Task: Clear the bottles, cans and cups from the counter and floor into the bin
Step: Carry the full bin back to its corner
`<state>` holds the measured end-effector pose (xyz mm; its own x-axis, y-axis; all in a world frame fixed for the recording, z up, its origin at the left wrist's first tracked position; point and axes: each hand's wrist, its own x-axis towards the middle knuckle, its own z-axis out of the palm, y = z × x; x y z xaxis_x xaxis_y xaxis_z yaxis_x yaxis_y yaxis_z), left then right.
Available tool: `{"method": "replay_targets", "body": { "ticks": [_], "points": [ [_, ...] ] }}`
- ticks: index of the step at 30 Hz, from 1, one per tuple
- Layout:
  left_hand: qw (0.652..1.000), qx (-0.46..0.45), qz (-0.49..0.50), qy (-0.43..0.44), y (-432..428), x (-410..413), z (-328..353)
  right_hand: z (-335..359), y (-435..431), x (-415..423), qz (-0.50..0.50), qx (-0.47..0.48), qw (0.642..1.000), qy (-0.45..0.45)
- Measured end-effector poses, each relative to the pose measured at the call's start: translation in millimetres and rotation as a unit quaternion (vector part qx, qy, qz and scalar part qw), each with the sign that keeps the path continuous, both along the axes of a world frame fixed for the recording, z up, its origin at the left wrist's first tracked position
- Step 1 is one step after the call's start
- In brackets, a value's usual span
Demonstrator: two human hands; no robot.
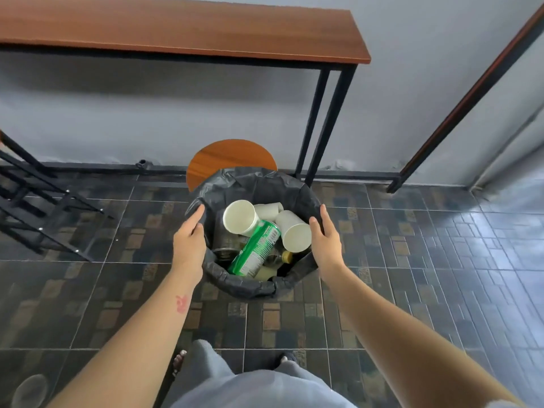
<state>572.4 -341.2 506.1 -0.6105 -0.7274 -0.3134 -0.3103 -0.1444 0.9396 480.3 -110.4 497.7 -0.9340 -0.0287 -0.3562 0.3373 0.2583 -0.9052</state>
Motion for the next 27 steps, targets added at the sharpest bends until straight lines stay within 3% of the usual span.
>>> {"method": "replay_targets", "body": {
  "ticks": [13,27],
  "points": [
    [0.978,0.003,-0.206,-0.031,153.3,-148.3,-33.2,-28.0,174.5,-68.7,-0.172,0.027,0.985,-0.011],
    [0.956,0.08,-0.277,-0.05,236.7,-377.8,-57.0,-43.3,253.7,-265.1,-0.256,0.049,0.965,-0.027]
  ]
}}
